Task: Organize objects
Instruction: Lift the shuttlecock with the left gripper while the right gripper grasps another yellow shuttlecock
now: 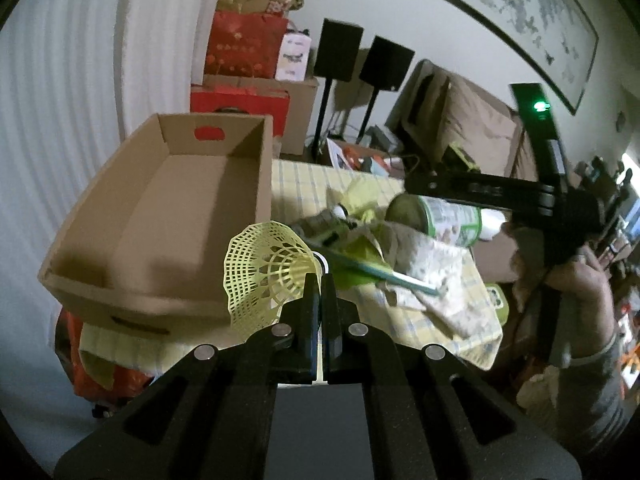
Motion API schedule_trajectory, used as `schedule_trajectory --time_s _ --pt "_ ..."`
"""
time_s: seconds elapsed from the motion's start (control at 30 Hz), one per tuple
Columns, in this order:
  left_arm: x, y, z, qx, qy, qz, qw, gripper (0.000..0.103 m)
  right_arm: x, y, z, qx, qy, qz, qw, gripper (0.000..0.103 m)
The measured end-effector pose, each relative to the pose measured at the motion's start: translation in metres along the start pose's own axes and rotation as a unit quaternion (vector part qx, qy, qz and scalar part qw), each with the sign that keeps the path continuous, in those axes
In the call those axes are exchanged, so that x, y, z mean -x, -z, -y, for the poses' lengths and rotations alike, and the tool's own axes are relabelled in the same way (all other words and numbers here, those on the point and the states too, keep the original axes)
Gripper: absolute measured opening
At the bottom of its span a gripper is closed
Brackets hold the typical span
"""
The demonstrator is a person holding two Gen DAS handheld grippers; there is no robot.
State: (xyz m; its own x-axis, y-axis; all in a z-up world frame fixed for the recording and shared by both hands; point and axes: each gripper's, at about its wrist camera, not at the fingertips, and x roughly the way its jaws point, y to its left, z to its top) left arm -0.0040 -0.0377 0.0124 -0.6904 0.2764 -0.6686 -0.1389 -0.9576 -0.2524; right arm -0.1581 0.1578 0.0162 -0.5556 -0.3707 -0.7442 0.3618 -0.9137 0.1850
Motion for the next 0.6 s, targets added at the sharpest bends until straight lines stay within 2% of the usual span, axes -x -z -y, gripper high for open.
schedule_trajectory --time_s 0.17,0.4,0.6 --pt "-0.002 -0.021 -0.011 0.009 -0.004 0.010 0.9999 0.001 -0.042 -0.019 -0.005 -0.021 0.003 -0.030 0.999 0.069" --pt "-0.017 -0.051 -0.035 0.028 -0.006 0.008 0.9995 0.001 -0.098 -0.037 0.011 -0.086 0.011 -0.070 0.994 0.068" --pt "-0.028 -0.064 -0.049 0.038 -0.014 0.012 0.9991 0.001 -0.119 -0.049 0.004 -0.079 0.056 -0.078 0.992 0.068"
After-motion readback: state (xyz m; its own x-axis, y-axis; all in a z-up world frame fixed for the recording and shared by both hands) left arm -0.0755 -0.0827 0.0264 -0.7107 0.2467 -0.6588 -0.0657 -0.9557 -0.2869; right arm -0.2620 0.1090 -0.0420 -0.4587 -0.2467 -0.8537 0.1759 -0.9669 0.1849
